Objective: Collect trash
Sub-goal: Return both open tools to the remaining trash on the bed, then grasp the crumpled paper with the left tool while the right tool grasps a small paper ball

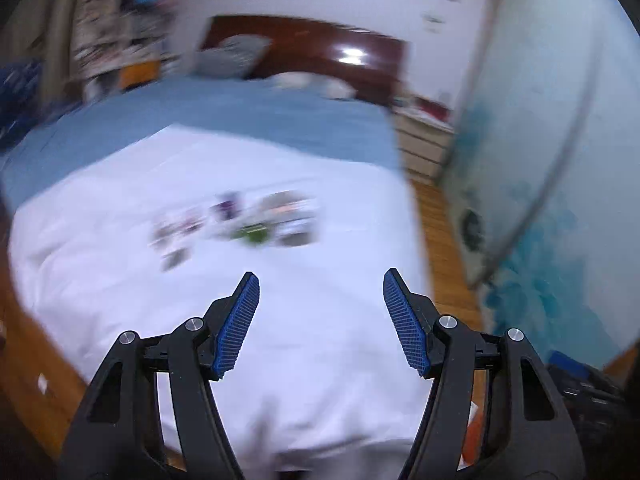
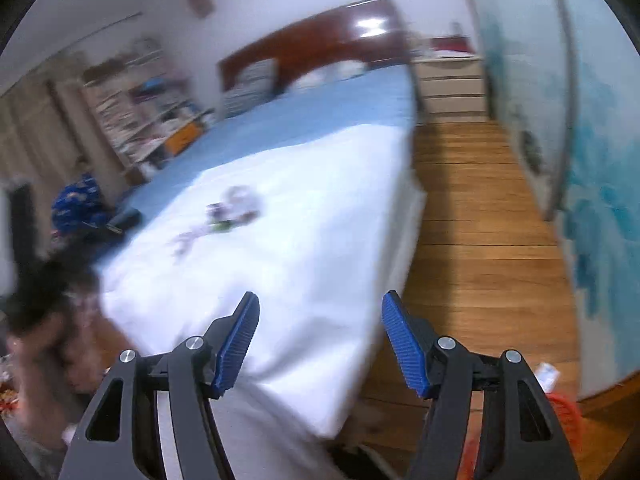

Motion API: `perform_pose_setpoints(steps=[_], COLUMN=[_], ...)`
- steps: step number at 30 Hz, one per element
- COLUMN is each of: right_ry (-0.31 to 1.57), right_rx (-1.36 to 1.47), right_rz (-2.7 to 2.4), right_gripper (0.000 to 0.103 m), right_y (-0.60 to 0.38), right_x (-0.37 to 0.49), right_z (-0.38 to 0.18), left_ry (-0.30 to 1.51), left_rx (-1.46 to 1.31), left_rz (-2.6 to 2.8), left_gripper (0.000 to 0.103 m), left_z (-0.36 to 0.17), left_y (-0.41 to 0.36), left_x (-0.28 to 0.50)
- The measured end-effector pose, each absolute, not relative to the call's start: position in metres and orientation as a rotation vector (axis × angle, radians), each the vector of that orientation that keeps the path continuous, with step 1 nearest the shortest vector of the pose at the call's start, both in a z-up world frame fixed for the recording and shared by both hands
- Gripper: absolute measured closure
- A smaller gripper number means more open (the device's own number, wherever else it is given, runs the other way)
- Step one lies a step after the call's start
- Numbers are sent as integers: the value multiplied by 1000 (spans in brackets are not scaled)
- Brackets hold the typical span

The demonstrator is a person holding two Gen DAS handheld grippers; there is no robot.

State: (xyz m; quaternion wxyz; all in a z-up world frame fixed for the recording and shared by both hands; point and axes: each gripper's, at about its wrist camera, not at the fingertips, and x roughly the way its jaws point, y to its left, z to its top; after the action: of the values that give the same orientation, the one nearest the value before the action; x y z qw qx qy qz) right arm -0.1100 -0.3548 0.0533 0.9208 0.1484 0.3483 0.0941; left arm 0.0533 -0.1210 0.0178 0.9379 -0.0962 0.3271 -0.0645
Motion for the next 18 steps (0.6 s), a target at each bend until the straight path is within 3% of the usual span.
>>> perform_pose_setpoints(steps=[10, 18], right_ry=[704, 760], right_rx=[229, 211], right_rz=[255, 246], right_gripper=[34, 34], right_y=[-232, -232], right_x=[-69, -43], right_z=[71, 57], left_ry=[719, 812], left_rx=[-282, -411], left_rz=[32, -8], left_gripper=[38, 38], left_z=[-36, -75], left_y=[-9, 8], left_x=[116, 186])
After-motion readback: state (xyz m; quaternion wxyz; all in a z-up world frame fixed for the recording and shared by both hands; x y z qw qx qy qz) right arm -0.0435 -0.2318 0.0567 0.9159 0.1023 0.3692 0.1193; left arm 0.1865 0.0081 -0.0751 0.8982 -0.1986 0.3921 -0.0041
